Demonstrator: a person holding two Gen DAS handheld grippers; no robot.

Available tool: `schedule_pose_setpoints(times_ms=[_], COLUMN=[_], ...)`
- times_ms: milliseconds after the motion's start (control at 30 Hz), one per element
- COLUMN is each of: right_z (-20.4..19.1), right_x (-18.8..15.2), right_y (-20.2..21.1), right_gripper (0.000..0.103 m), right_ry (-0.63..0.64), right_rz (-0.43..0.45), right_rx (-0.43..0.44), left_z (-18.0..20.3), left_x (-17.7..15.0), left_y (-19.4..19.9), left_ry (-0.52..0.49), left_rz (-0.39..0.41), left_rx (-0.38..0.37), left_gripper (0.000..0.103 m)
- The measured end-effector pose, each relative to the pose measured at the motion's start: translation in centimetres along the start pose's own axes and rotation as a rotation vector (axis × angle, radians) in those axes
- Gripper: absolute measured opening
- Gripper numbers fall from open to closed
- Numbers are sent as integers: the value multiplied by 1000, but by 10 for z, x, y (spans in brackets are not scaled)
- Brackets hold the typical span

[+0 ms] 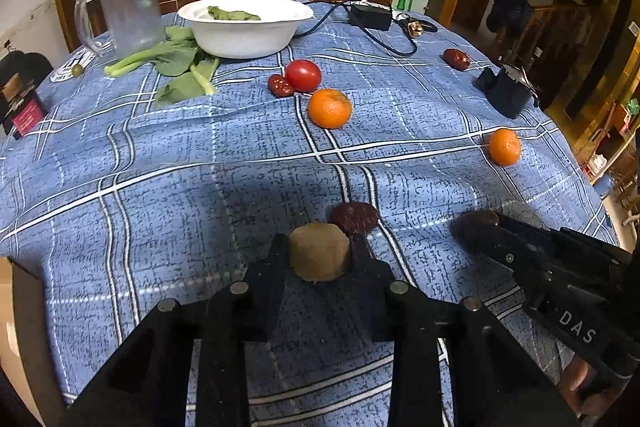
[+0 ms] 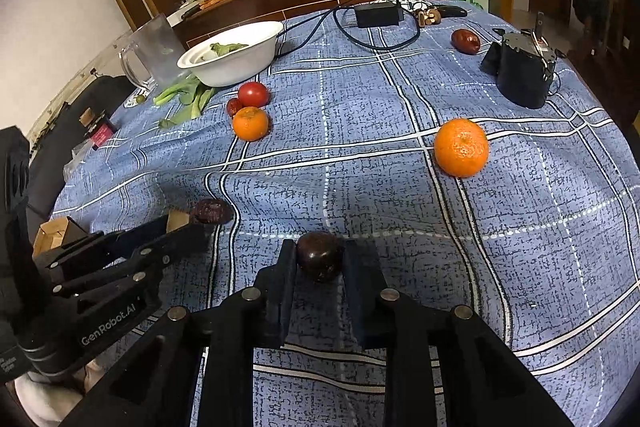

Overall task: Organize fruits
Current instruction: 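Carry the yam chunk and dark date into the box and release both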

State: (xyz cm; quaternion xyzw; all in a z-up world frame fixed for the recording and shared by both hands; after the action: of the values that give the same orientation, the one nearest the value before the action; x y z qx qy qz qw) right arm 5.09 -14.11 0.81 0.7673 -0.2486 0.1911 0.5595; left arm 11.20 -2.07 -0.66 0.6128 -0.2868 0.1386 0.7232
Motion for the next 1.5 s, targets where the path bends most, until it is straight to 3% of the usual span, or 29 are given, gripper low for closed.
schedule_pose_setpoints(times_ms=[133, 467, 667, 800, 967, 1167, 1333, 1500], right_z=[6, 10, -6, -27, -86, -189, -266, -313], right_x=[2, 5, -3, -10, -29, -50, -66, -73], right_y=[4, 12, 11, 16, 32, 40, 27, 1], right_gripper=[24, 24, 24, 24, 25, 25, 25, 25], right_ry=[-39, -159, -125, -97, -29, 157, 281, 339], right_rz=[12, 42, 41, 41, 25, -36, -108, -163], right_rx=[51, 301, 274, 230, 302, 390, 453, 464], left_z=[-4, -35, -106, -165, -212, -229, -240, -249], left_x=[-6, -47, -96, -127, -150, -163, -176, -181], left_y=[17, 88, 143, 179, 198, 199, 195, 189], left_ry=[28, 123, 291, 382, 447, 441, 449, 472], left_rz=[8, 69, 109, 141, 151, 145, 121, 111], left_rx=[-4, -16, 38, 162, 268, 314, 298, 271], left_gripper=[29, 29, 30, 30, 30, 30, 30, 30])
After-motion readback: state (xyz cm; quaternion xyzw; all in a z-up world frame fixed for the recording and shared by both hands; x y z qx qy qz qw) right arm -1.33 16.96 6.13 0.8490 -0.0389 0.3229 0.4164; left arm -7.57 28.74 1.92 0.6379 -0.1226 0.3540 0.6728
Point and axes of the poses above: each gripper's, at about its wrist camera, not at the fingertips, and y roughly against the way its jaws point, z to its right, x to its top, the point moved 2 cm from there along -y, roughly the way its jaws point, and after that the axes turned 1 degree about x, right-handed, at the moved point
